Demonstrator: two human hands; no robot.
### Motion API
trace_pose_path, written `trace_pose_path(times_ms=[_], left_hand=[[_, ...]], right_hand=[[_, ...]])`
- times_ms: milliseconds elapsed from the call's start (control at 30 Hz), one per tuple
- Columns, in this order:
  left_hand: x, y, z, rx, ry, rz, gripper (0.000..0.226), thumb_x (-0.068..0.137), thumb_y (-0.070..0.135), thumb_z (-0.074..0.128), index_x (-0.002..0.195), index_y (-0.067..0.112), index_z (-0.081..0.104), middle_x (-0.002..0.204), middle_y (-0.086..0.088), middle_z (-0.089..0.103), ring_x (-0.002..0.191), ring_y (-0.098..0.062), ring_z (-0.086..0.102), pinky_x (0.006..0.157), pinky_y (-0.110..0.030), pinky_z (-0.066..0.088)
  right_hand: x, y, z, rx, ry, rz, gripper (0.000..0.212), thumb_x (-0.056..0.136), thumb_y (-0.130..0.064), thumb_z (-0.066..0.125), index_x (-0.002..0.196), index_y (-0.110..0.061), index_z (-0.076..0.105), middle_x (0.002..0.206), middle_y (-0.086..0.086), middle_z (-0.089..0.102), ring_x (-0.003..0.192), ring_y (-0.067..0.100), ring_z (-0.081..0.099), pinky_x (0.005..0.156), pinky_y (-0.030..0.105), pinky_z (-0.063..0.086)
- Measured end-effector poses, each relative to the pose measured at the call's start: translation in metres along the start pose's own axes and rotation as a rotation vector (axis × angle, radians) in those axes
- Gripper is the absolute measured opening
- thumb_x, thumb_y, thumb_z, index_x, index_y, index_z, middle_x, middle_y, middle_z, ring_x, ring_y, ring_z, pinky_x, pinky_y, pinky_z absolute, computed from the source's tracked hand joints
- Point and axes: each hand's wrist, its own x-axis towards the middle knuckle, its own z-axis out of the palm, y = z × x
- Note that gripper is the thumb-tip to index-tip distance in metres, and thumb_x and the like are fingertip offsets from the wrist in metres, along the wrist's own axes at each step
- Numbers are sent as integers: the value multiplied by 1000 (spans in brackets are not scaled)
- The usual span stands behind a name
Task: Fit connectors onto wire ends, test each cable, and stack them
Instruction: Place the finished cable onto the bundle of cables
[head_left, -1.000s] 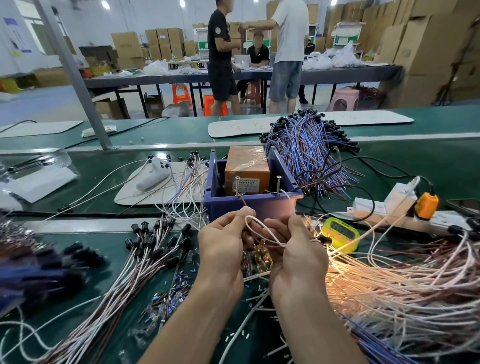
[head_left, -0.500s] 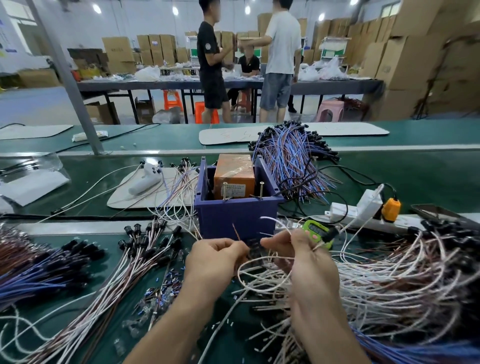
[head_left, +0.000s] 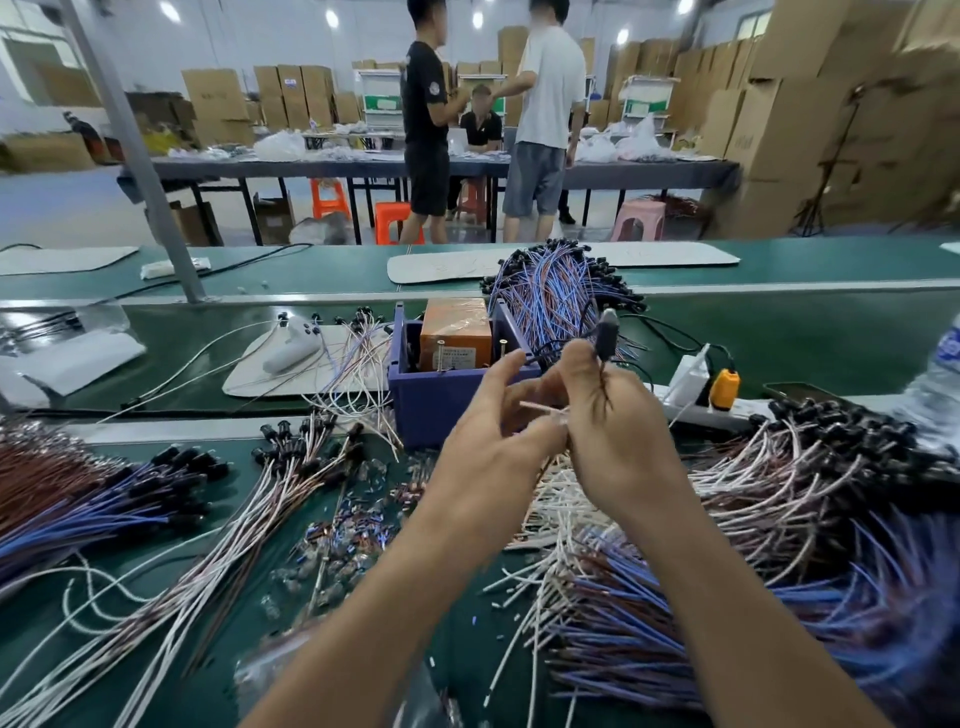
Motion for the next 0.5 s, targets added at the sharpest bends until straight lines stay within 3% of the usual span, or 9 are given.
trace_pose_path(times_ms=[100,167,200,267,367,433,500], left_hand=[[6,1,5,-94,-145,-26,33,87,24,67,119,33,70,98,11,75,91,-2,68,90,-25,51],[7,0,8,-128,-221,-61,15,85,24,70,97,30,77,87,4,75,82,-11,68,93,-35,54],[7,-1,10,-150,-237,-87,15,85,19,71,98,24,77,83,-2,74,78,-16,69,92,-40,56],[8,-6,14,-167,-277,-118,15,90,4,70,101,14,74,73,-7,70,64,-19,66,76,-37,60],[9,-11,15,-165,-243,-161,19,98,6,63,98,16,79,56,-1,54,47,-10,45,46,-19,40],[11,-16,16,-117,-192,-185,21,99,14,63,94,18,83,51,6,44,44,-6,34,43,-16,29],[14,-16,17,-46,-164,-192,26,98,12,66,84,24,85,49,10,49,42,-3,34,42,-13,29]], right_hand=[[1,-2,-10,47,-28,2,73,91,-78,22,74,-24,69,68,0,71,70,22,68,73,47,56],[3,0,-17,109,-27,26,68,87,-80,25,72,-32,70,65,4,71,65,25,68,70,50,58],[3,1,-21,134,-21,34,65,88,-78,27,71,-32,70,65,6,71,62,24,67,67,50,58],[4,6,-31,185,-40,51,62,94,-69,32,69,-29,72,67,13,70,55,21,62,57,44,53],[3,17,-53,341,-81,130,65,106,-54,34,65,-23,75,65,20,68,45,17,52,40,26,39],[3,29,-73,304,-65,185,68,106,-53,34,62,-22,75,59,12,68,44,15,54,39,20,40],[6,43,-92,205,-9,220,67,105,-54,37,59,-22,74,56,5,68,48,14,57,46,22,44]])
